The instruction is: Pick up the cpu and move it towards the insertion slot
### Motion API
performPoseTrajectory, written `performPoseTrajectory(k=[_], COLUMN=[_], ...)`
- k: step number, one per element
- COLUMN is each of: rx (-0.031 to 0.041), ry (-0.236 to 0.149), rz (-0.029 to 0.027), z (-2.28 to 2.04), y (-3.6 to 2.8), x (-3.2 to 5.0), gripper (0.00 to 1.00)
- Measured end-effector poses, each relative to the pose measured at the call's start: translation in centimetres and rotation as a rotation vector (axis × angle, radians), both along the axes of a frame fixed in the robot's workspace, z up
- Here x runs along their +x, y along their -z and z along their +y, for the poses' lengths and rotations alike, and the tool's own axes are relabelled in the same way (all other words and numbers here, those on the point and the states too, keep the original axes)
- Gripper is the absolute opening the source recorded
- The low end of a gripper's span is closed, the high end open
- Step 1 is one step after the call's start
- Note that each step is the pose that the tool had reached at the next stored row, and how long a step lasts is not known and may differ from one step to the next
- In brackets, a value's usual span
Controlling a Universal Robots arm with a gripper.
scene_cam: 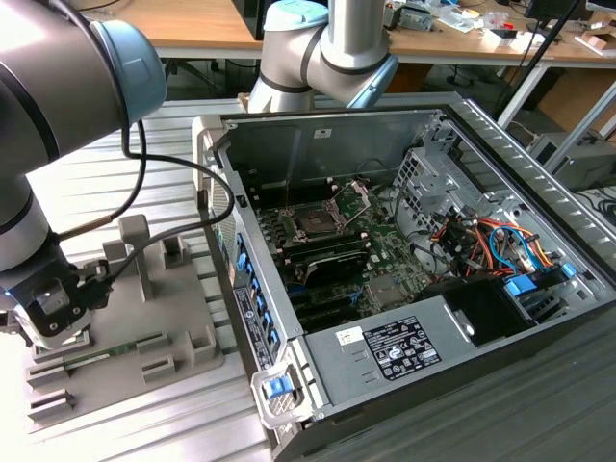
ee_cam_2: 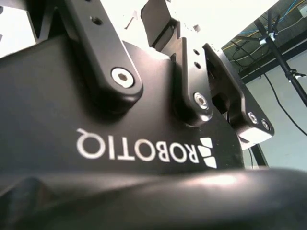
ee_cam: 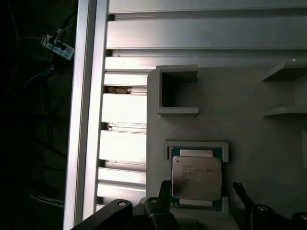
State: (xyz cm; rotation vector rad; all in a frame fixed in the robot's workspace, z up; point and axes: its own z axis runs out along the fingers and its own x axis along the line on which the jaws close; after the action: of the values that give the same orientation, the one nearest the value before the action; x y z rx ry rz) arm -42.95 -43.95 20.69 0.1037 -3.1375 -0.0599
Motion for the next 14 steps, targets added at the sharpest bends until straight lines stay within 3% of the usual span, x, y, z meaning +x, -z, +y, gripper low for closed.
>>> performPoseTrajectory(k=[14], rx=[0.0000], ry=[0.000], rz=[-0.0001], z=[0.00], y=[0.33], x=[0.00], gripper=[0.60])
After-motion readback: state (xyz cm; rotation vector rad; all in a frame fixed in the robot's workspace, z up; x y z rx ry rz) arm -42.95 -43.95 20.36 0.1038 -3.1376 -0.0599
